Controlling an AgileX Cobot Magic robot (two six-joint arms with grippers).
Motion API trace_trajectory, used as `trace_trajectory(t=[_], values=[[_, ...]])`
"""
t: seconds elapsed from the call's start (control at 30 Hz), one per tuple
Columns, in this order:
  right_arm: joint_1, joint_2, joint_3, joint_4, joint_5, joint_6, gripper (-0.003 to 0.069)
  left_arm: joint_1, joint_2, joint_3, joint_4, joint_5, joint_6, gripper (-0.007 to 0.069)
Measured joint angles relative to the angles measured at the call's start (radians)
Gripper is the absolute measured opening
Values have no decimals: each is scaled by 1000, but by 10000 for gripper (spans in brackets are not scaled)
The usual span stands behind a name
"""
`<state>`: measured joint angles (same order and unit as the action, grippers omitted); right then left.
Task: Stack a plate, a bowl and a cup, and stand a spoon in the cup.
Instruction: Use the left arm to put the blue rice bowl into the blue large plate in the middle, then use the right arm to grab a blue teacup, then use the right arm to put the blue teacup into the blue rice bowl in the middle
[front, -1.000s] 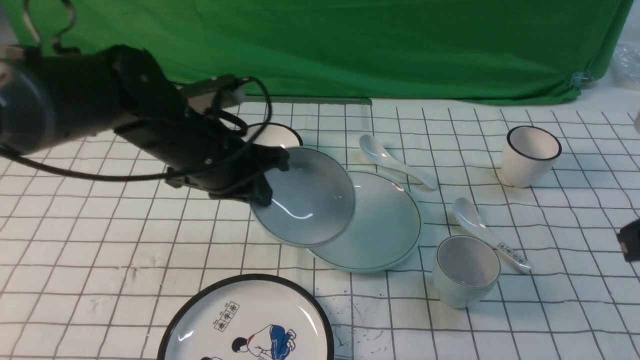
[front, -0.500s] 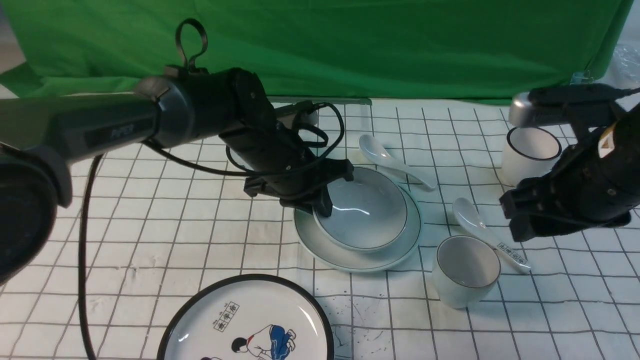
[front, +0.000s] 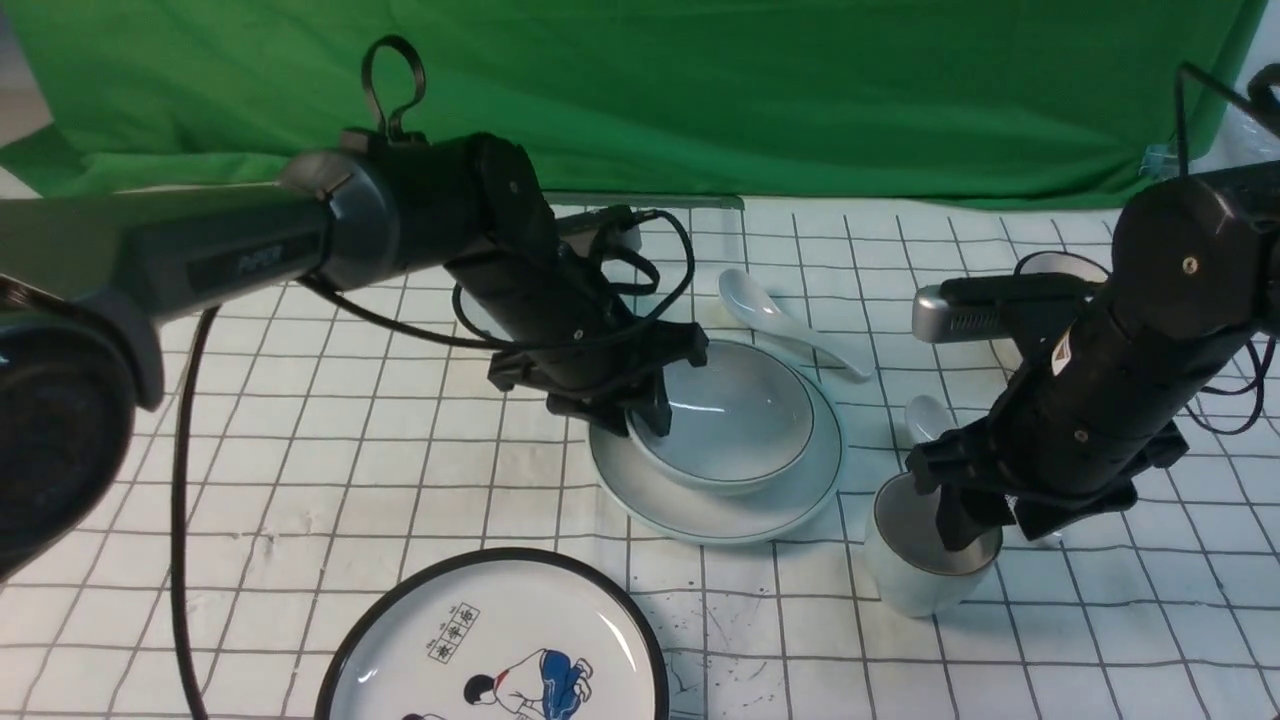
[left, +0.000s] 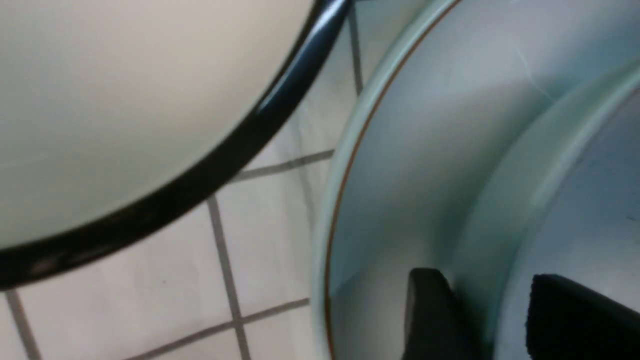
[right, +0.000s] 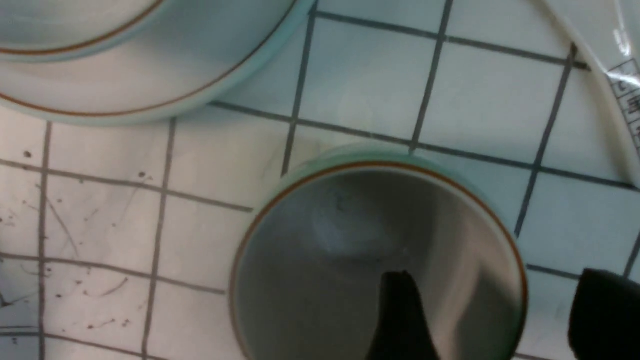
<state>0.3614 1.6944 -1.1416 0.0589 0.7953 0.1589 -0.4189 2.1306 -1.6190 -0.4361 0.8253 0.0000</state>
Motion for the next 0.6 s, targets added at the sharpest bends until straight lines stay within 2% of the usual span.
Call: trace_trajectory(t=[0.1,0.13,0.2,0.23,0.27,0.33,0.4,0.43,0.47,0.53,0.6], values=[[0,21,-1,2,-6,-7,431,2,-12,-49,15,67,0,371],[0,34,-1,2,-8,-16,367,4,-26,-86,34,115,0,396],[0,44,-1,3,-16,-33,258,4,-52,-130,66,162,0,398],[0,45,-2,3,-22,-48,204,5,-67,-145,85,179,0,387],[0,44,-15,0,-19,-62,99,5,-112,-165,140,195,0,332],[0,40,-33,-3,-7,-66,85,5,-142,-170,185,197,0,287],[0,15,-113,-1,29,-71,87,5,-232,-169,297,207,0,138],[0,13,-121,-1,30,-71,87,5,-240,-169,303,207,0,126],[0,2,-185,21,37,-74,87,5,-293,-157,342,207,0,61],[0,2,-297,74,36,-107,87,6,-378,-117,377,205,-5,17],[2,31,-401,121,42,-145,87,6,-450,-65,383,191,-9,4]])
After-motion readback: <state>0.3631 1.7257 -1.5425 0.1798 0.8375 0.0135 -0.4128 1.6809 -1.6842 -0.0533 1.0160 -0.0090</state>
